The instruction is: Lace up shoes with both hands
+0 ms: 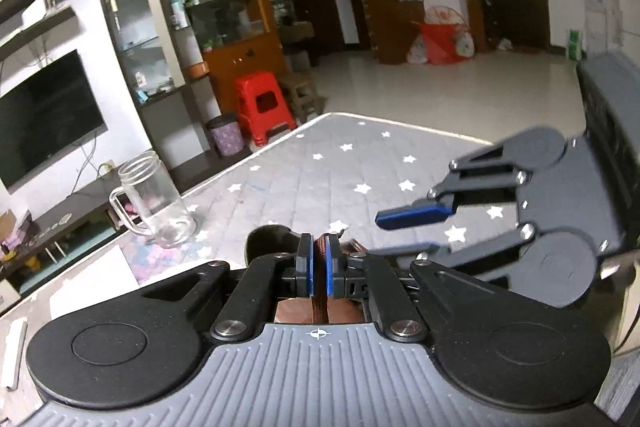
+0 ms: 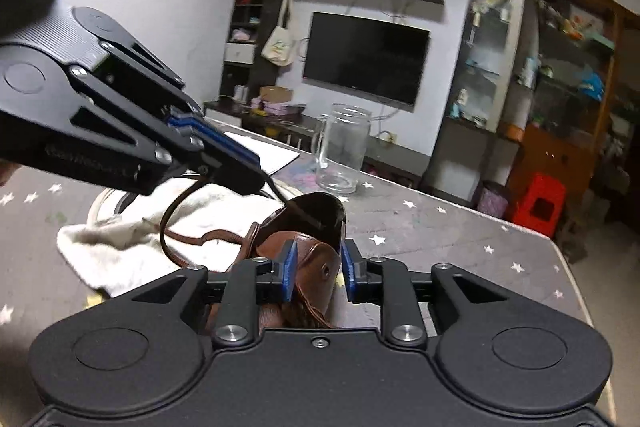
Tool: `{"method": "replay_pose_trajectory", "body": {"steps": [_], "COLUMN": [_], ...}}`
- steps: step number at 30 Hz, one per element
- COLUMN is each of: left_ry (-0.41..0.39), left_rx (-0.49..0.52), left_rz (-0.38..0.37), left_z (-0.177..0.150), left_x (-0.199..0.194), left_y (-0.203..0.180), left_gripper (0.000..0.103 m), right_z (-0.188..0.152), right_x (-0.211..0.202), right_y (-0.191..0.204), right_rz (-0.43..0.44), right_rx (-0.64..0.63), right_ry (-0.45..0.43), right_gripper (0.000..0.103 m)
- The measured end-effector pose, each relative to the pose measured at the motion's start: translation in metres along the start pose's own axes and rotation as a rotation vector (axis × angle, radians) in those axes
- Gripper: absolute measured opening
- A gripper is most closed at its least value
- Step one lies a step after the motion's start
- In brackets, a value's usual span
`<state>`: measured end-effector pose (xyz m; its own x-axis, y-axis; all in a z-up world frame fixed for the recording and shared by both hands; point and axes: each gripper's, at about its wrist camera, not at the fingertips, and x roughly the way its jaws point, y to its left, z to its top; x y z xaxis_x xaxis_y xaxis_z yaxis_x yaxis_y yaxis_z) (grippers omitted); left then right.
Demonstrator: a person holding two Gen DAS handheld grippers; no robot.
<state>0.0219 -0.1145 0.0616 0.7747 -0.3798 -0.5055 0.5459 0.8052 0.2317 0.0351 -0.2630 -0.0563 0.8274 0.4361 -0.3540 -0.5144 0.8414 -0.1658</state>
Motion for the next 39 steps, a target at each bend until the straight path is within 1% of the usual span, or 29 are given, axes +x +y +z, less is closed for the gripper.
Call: {"method": "replay_pose_trajectory", "body": {"steps": [5,16,19,26,33,39], "left_ry": [0.012,0.025,0.033,0.035,0.058,0.044], "left_rx": [0.024,0.034,0.040,0.048,0.059,0.068], "left_rz": [-0.004,-0.049,-0.064,-0.098,-0.098,-0.116], "left_z": [-0.002,-0.005,-0.007,-0.008,-0.011,-0.010], "left_x": [0.001,0.026,0.032,0.041,0.048,0.044], "left_y": [-0.006,-0.007,-0.008,-0.005,-0.002,-0.004], "left_gripper": [0.006,0.006,0.006,0.006,0.006,0.006], "right_z": [-0.004,-0.012,-0.013,-0.012,-0.012,-0.011], "right_x": [0.001,-0.007,-0.008,-0.008,-0.007,-0.005], "right_y": [-0.004,-0.016,-0.019,-0.024,-0.025,-0.023], "right_rz": [-0.012,-0.069,-0.081,-0.075,-0.076,-0.072], "right_rx": [0.019,0.045,0.053,0.070,0.072,0.073], "right_ry": [0.012,0.029,0.033,0.032,0.034,0.032], "right_gripper": [0.030,0.044,0.045,0.045,0.045,0.045]}}
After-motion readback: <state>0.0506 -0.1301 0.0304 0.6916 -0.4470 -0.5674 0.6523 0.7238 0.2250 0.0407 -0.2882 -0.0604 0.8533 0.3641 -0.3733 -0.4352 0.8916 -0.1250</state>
